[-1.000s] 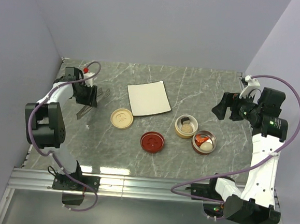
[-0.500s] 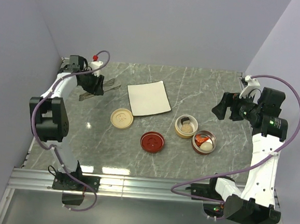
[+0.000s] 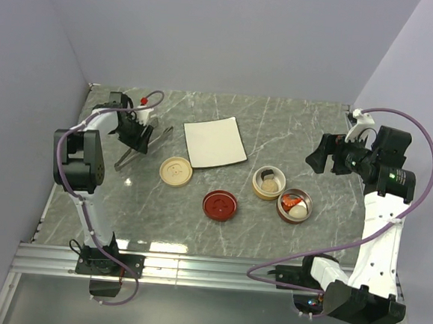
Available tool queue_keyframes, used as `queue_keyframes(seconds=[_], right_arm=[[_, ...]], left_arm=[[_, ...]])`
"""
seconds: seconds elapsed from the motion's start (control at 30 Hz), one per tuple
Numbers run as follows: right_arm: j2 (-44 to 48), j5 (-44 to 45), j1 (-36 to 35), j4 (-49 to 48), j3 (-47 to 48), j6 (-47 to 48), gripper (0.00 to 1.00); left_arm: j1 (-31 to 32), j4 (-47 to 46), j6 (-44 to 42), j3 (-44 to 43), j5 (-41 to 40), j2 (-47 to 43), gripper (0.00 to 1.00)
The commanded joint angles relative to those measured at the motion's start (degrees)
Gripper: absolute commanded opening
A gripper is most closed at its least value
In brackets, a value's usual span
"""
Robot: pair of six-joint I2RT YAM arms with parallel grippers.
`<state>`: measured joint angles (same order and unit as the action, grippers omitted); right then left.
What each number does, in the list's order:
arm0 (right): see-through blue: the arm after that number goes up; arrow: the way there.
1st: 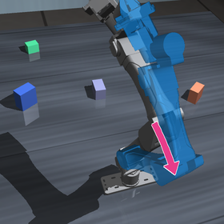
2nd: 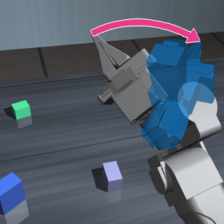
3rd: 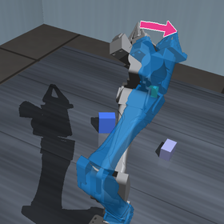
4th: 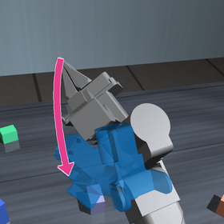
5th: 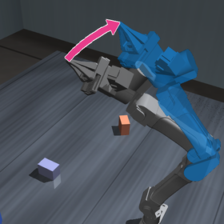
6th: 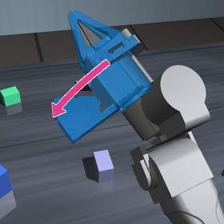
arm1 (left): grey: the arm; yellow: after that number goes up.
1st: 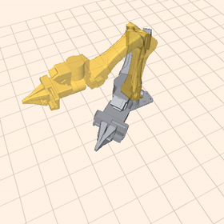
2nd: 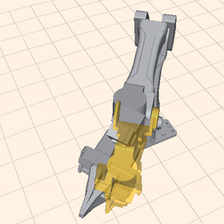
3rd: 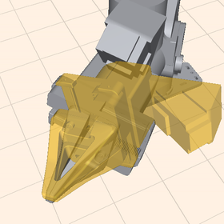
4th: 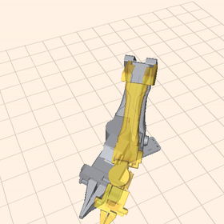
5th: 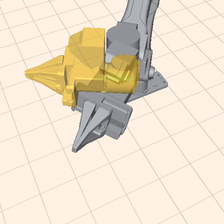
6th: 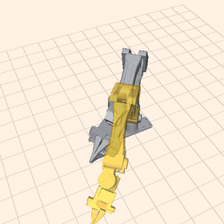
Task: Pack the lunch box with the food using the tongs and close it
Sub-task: Put down the clamp
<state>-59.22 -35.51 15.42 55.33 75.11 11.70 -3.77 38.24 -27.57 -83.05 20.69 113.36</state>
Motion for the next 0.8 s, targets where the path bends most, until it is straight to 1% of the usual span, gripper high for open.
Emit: queue_keyframes(seconds=[0.0,0.1,0.13,0.2,0.23,0.33,0.4,0.5,0.53,0.57,0.6,0.63,0.77], right_arm=[[0.51,-0.79,0.49,0.3,0.57,1.21,1.0],[0.6,-0.44,0.49,1.44,0.82,2.27,1.0],[0.51,-0.44,0.49,1.79,1.0,2.53,1.0],[0.25,-0.61,0.49,3.11,1.61,3.15,1.0],[0.16,-0.62,0.49,3.46,1.88,3.58,1.0],[-0.02,-0.97,0.49,4.87,2.84,4.55,1.0],[-0.02,-1.23,0.49,5.75,3.46,4.99,1.0],[-0.02,-1.67,0.49,6.81,4.43,5.61,1.0],[0.07,-1.67,0.49,6.98,4.6,5.7,1.0],[0.07,-1.93,0.49,7.42,4.87,5.87,1.0],[-0.02,-2.02,0.49,7.6,4.87,6.05,1.0],[-0.1,-2.54,0.49,7.69,4.96,6.05,1.0],[-0.1,-3.08,0.49,7.51,4.43,5.61,1.0]], left_arm=[[0.87,-1.06,-2.13,1.04,-3.37,-0.16,0.66],[1.13,-1.06,-2.48,1.66,-4.07,-0.33,0.72],[1.22,-0.89,-2.66,1.66,-4.16,-0.51,0.77],[1.49,-0.8,-2.84,1.75,-4.6,-0.95,0.8],[1.57,-0.36,-2.92,1.66,-4.43,-1.38,0.89],[1.66,0.34,-3.01,0.87,-3.55,-3.14,0.95],[1.66,1.22,-3.19,0.34,-2.85,-4.72,0.96],[1.66,3.15,-4.33,-1.15,1.01,-9.64,0.97],[1.92,3.77,-5.11,-1.24,4.33,-13.22,0.97],[2.36,3.95,-6.78,-0.89,5.41,-15.25,0.97],[2.89,3.51,-7.58,-0.19,6.29,-17.28,0.97],[3.41,3.25,-8.45,1.81,7.51,-21.21,0.97],[9.12,2.72,-14.95,7.71,9.63,-29.32,0.96]])
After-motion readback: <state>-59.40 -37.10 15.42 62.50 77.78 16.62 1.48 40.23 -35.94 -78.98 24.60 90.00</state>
